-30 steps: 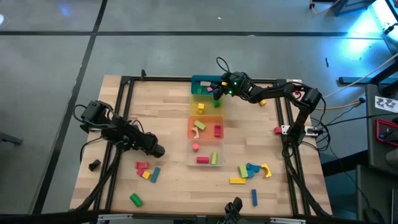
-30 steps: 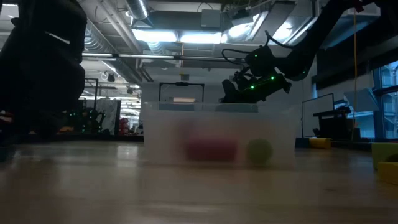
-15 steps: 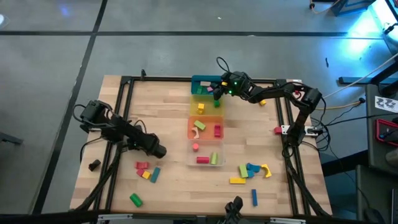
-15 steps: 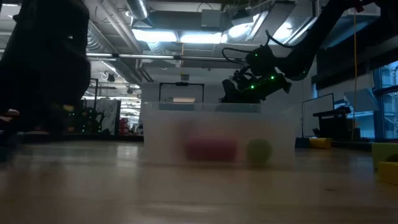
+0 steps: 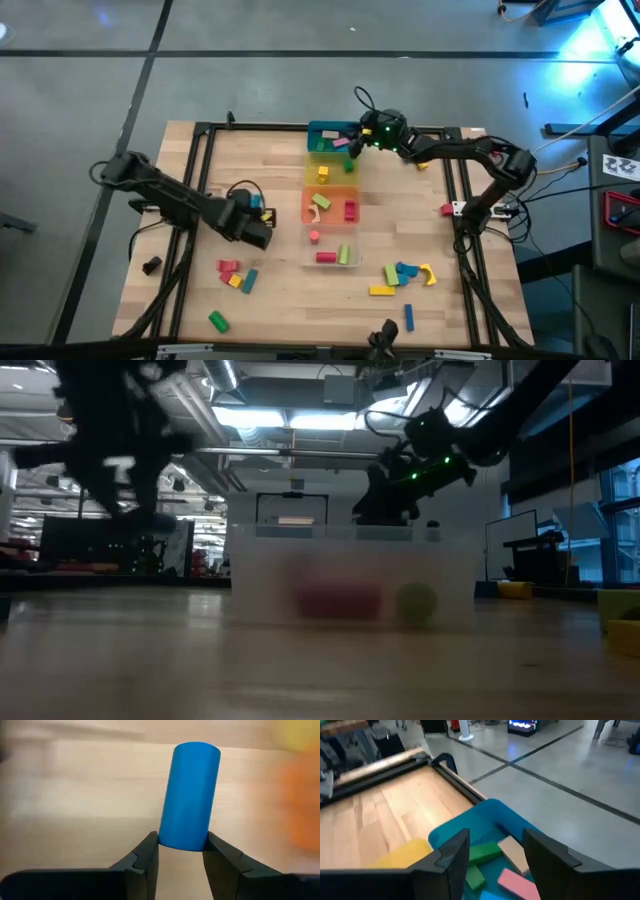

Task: Sort blocks by size
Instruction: Put the blue cylindrical block into the transparent bin

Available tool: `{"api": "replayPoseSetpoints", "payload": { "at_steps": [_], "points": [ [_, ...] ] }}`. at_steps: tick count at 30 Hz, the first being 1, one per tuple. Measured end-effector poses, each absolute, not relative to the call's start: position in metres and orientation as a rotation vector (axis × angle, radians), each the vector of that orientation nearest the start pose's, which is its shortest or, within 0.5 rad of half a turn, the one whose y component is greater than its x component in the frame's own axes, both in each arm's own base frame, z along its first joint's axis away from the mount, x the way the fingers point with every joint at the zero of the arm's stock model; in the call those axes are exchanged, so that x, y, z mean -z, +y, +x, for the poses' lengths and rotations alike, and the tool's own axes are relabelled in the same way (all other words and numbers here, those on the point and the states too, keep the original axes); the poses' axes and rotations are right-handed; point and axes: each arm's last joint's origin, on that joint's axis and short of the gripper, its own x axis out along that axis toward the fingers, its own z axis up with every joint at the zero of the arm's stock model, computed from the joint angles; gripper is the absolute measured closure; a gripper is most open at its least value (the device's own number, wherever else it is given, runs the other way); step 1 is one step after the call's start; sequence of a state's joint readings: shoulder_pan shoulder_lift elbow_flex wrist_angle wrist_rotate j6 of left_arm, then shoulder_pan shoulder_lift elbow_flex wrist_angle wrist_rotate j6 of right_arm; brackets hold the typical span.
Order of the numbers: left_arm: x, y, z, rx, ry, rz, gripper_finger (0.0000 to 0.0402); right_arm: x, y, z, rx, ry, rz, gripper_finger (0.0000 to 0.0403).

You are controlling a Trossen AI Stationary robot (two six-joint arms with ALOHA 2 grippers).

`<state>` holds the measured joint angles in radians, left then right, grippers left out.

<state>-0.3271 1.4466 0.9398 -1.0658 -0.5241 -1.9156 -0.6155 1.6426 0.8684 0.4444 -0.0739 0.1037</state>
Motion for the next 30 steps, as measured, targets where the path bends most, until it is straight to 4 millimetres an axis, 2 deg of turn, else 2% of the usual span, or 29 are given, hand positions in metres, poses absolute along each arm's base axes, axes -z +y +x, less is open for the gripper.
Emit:
{"api": "replayPoseSetpoints", "payload": {
  "at_steps": [4,7,13,17,21,26,30],
  "points": [
    [-0.224,-0.064,0.238,-1.004,0.655,-0.883,0.029,-0.224,-0.19,0.272,0.528,0.355,0.164,0.0219],
    [-0.232,-0.07,0.256,-0.796,0.603,-0.785,0.0287,-0.238,-0.18,0.259,0.514,0.421,0.145,0.0219],
    [-0.232,-0.082,0.286,-0.492,0.58,-0.546,0.0285,-0.262,-0.162,0.229,0.598,0.511,0.135,0.0219],
    [-0.219,-0.087,0.295,-0.394,0.654,-0.423,0.0284,-0.27,-0.157,0.212,0.757,0.593,0.072,0.0219],
    [-0.206,-0.089,0.3,-0.369,0.707,-0.343,0.0283,-0.263,-0.155,0.202,0.871,0.719,0.054,0.0219],
    [-0.196,-0.09,0.303,-0.371,0.74,-0.329,0.0276,-0.248,-0.157,0.187,0.9,0.897,0.158,0.0219],
    [-0.195,-0.091,0.303,-0.321,0.771,-0.324,0.0257,-0.244,-0.165,0.173,0.964,0.949,0.233,0.0219]
  ]
}}
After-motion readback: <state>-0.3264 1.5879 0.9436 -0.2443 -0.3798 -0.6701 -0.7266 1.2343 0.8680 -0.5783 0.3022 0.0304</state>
